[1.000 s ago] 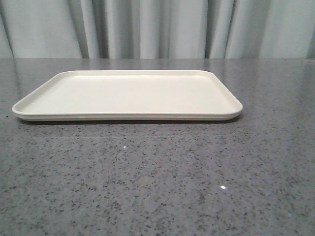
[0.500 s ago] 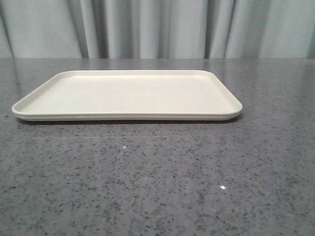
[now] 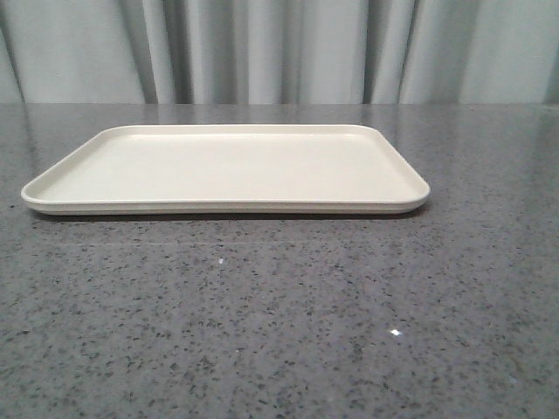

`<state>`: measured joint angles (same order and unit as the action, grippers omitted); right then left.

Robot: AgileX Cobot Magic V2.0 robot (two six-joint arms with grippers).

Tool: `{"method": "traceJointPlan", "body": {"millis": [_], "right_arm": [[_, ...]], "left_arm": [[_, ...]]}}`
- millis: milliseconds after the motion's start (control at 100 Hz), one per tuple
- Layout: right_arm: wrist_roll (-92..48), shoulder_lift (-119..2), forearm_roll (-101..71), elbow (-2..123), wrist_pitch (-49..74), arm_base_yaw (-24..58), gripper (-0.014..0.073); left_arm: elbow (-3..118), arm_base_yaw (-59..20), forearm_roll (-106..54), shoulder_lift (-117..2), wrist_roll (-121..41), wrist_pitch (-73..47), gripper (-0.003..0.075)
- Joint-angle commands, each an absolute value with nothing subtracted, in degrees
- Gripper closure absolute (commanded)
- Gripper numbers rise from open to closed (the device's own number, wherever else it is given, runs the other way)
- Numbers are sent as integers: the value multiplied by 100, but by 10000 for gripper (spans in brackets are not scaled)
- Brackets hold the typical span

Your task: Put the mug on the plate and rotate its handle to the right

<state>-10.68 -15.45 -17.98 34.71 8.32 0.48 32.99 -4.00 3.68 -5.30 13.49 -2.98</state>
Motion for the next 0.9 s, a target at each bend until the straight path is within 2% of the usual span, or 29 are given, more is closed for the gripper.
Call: {"method": "traceJointPlan", "body": {"millis": [0,250,470,540,660,890], "right_arm": [[-1244,-1966,-1728,4071,666,48,713],[-1991,-2910,-1700,5274,1807,48,713],[-2219,-3364,-1700,5765,2356,48,704],[-2219,-3417,-1700,5790,2393,48,664],[-2219,-3430,-1700,5790,2404,48,543],[-2219,-3430,-1700,5790,2391,48,377]], "left_arm": [[3831,-380,401,-962,1394,-291,740],[4994,-380,697,-2008,1394,-1677,740],[5796,-380,957,-2830,1351,-2873,740],[6046,-380,957,-3112,1342,-3320,740],[6419,-380,957,-3507,1219,-3814,739],[6991,-380,957,-3971,1185,-4239,738]]}}
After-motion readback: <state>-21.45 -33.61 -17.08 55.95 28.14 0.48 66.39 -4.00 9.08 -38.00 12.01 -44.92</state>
